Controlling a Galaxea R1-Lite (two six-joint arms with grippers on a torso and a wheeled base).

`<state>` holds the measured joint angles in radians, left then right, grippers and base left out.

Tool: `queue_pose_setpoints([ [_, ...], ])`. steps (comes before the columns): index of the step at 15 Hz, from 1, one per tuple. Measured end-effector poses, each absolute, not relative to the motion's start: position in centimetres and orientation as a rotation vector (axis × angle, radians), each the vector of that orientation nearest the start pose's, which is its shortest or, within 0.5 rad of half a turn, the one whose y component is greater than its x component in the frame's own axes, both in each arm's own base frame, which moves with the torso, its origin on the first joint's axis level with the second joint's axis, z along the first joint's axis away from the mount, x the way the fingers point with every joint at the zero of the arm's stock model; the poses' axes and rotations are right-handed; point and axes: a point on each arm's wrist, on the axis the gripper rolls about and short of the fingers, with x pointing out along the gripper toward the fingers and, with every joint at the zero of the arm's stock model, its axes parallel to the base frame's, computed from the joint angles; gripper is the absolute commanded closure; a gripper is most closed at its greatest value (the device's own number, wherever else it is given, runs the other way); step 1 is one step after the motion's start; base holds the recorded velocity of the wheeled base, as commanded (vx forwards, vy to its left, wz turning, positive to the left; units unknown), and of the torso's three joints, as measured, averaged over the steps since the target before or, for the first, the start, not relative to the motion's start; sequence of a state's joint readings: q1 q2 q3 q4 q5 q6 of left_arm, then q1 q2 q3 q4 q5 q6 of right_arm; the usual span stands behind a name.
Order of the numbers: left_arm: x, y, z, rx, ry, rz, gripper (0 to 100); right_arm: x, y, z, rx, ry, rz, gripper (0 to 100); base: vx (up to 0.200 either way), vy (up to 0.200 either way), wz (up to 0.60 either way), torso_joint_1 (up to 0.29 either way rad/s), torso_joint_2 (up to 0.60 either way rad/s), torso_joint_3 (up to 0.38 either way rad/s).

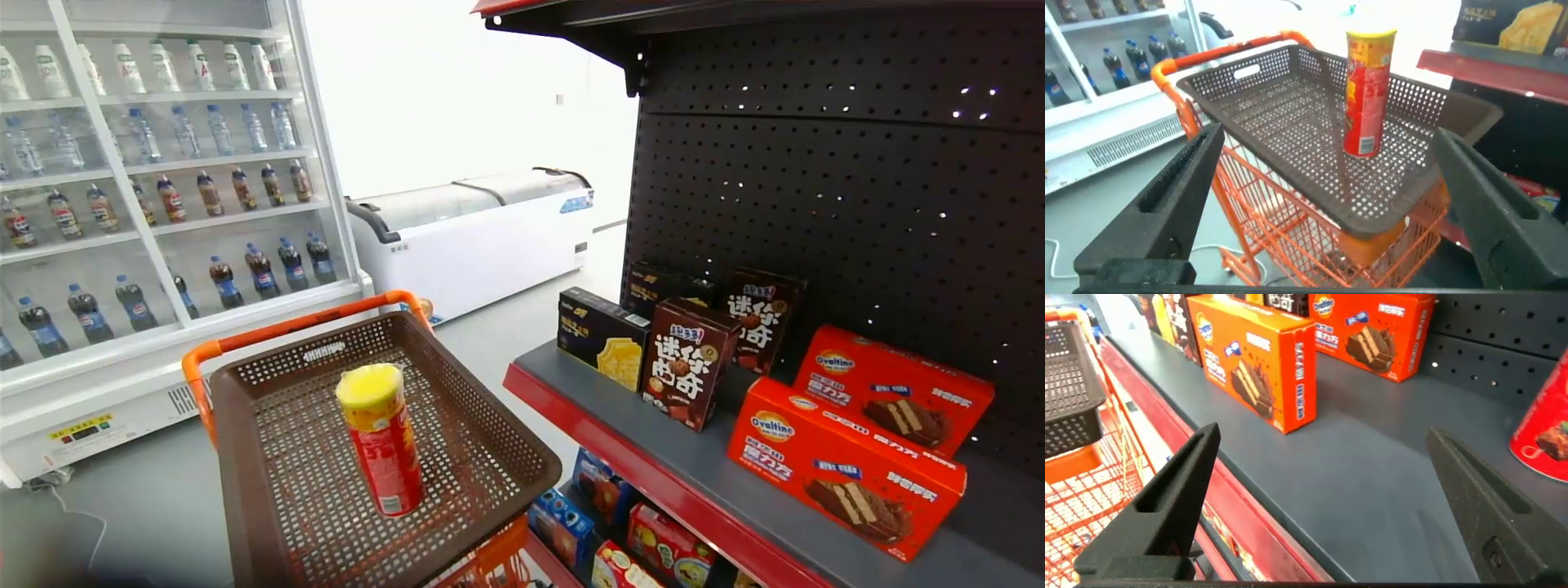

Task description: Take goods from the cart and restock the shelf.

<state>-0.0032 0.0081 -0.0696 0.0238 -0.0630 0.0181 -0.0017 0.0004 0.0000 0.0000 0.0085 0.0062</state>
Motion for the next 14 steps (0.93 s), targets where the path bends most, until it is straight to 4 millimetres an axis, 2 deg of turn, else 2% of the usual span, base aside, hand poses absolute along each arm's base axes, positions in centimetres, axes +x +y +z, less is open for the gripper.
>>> queue_pose_setpoints([
  [4, -3.1, -0.2, 11.4, 0.07, -0.004, -0.114, 0, -2.3, 0.0, 7.5, 0.006, 0.0, 0.007, 0, 0.0, 0.0, 0.0, 0.0, 0.0, 0.0],
  [7, -2.0, -0.2, 13.7, 0.11, 0.055, -0.124, 0, -2.3, 0.0, 7.5, 0.006, 0.0, 0.007, 0, 0.0, 0.0, 0.0, 0.0, 0.0, 0.0],
  [9, -0.1, -0.2, 16.2, 0.14, 0.13, -0.13, 0, -2.3, 0.0, 7.5, 0.006, 0.0, 0.007, 0, 0.0, 0.0, 0.0, 0.0, 0.0, 0.0],
  [11, 2.2, -0.3, 17.9, 0.164, 0.2, -0.172, 0, -2.3, 0.0, 7.5, 0.006, 0.0, 0.007, 0, 0.0, 0.0, 0.0, 0.0, 0.0, 0.0],
  [14, 6.1, -0.9, 18.3, 0.162, 0.323, -0.288, 0, -2.3, 0.0, 7.5, 0.006, 0.0, 0.008, 0, 0.0, 0.0, 0.0, 0.0, 0.0, 0.0],
])
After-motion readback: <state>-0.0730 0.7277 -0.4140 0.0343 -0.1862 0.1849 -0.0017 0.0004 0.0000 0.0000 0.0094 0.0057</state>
